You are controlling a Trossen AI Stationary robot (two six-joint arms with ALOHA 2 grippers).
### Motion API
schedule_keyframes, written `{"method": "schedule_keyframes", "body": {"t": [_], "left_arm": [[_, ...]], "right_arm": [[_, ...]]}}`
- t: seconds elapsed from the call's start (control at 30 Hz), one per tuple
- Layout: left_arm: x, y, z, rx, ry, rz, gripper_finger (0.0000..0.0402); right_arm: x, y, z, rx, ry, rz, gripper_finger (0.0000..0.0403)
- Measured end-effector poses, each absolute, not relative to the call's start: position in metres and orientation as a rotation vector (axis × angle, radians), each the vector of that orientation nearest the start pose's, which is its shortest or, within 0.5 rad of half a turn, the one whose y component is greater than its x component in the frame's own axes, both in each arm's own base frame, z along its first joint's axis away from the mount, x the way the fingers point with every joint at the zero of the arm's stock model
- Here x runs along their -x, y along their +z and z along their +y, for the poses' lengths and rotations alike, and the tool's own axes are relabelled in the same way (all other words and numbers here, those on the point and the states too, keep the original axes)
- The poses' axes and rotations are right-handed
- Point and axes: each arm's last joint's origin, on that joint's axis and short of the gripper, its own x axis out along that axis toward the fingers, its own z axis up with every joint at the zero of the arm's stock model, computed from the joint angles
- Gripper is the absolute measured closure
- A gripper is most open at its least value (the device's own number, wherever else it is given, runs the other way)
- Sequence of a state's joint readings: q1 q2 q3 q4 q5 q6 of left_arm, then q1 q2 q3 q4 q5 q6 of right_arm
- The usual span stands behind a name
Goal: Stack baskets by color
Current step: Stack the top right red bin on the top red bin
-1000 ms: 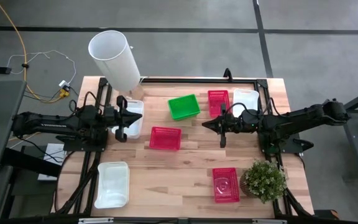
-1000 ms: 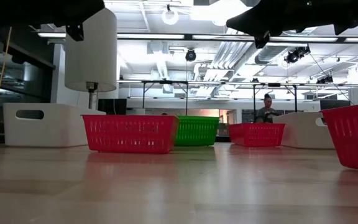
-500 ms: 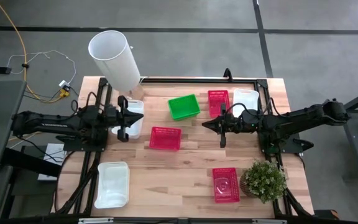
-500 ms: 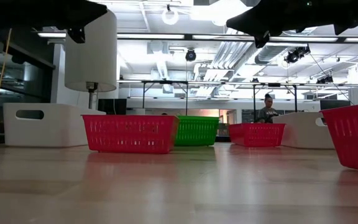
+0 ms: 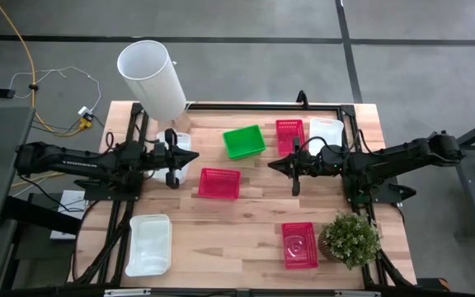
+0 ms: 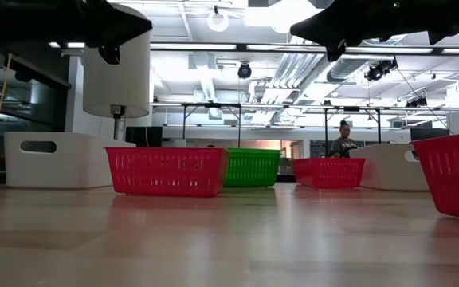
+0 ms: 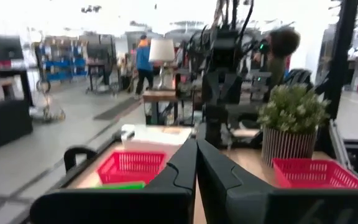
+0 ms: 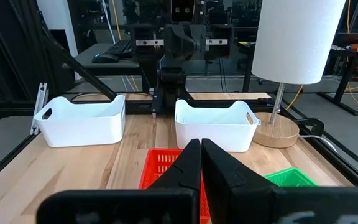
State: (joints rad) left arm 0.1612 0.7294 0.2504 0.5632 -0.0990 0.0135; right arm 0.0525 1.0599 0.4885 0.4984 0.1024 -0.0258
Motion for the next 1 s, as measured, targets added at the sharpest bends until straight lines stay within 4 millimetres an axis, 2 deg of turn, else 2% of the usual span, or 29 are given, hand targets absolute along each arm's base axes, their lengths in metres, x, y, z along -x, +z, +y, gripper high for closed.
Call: {"method": "schedule_keyframes", "body": {"t": [0.27, 0.4, 0.57, 0.8, 1.0], "left_arm": [[-0.193, 0.233, 0.035, 0.007, 0.281, 0.169, 0.0388], [-0.214, 0.239, 0.036, -0.007, 0.252, 0.329, 0.0348], [-0.241, 0.235, 0.033, -0.079, 0.243, 0.525, 0.0277], [-0.269, 0.205, 0.049, -0.078, 0.26, 0.733, 0.0195], [-0.273, 0.179, 0.07, -0.02, 0.279, 0.84, 0.0177]], "right_arm": [[-0.226, 0.245, 0.009, 0.032, -0.049, 0.074, 0.0403], [-0.226, 0.245, 0.009, 0.05, -0.048, 0.074, 0.0403], [-0.226, 0.245, 0.009, 0.058, -0.048, 0.075, 0.0403], [-0.226, 0.245, 0.009, 0.069, -0.047, 0.076, 0.0403], [-0.226, 0.244, 0.009, 0.078, -0.046, 0.085, 0.0403]]}}
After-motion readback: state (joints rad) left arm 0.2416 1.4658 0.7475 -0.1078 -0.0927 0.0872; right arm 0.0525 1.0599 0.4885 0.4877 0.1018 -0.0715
